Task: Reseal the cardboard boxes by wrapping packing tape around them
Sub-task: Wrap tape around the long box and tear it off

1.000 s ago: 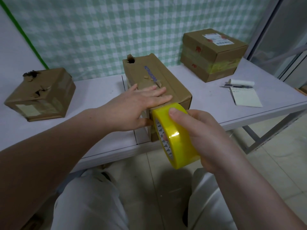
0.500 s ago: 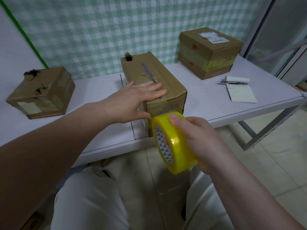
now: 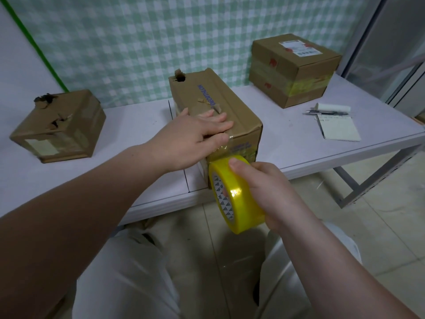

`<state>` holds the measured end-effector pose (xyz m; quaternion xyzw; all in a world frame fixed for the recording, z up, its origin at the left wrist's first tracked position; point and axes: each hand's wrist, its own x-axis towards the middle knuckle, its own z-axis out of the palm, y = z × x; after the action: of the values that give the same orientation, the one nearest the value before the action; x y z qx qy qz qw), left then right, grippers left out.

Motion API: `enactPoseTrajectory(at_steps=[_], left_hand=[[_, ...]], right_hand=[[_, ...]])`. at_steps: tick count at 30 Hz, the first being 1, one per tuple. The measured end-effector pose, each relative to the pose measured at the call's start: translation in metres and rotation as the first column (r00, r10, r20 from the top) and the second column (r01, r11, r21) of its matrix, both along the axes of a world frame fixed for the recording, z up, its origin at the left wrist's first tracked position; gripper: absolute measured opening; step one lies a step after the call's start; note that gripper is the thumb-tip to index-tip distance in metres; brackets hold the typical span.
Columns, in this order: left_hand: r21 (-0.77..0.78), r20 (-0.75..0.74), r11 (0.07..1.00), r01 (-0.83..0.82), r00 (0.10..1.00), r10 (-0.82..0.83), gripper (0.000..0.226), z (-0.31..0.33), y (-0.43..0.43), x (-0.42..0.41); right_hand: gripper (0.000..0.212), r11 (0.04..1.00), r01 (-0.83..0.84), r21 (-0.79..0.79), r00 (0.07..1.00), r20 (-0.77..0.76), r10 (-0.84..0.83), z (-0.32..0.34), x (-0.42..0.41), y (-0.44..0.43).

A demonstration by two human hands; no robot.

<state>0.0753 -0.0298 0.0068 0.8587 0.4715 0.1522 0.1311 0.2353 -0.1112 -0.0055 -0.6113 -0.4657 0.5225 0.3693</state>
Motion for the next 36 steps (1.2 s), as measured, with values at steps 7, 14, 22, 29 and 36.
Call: enactPoseTrajectory(at_steps=[7, 14, 22, 29, 36], left_hand=[[0.31, -0.126, 0.951, 0.012, 0.992, 0.029, 0.044, -0.015, 0.0, 0.011], [0.507, -0.272, 0.854, 0.119, 0.962, 0.028, 0.043, -0.015, 0.0, 0.017], [0.436, -0.272, 0.895, 0.099, 0.962, 0.026, 0.045, -0.013, 0.002, 0.019], [0.515, -0.317, 0.838, 0.178, 0.948, -0.007, 0.023, -0.016, 0.0, 0.013], [0.321, -0.319, 0.93, 0.178, 0.945, -0.07, 0.061, -0.012, -0.002, -0.002]], right_hand=[[0.044, 1.0, 0.009, 0.021, 1.0, -0.029, -0.008, -0.003, 0.005, -0.004], [0.073, 0.999, -0.019, 0.046, 0.999, -0.032, 0.02, 0.002, 0.004, 0.001], [0.063, 1.0, -0.024, 0.009, 0.999, -0.041, 0.025, -0.002, 0.006, 0.005], [0.054, 1.0, -0.004, 0.013, 0.998, -0.062, 0.005, -0.007, 0.007, 0.007], [0.067, 1.0, -0.004, 0.023, 0.998, -0.068, 0.005, -0.01, 0.0, 0.007]])
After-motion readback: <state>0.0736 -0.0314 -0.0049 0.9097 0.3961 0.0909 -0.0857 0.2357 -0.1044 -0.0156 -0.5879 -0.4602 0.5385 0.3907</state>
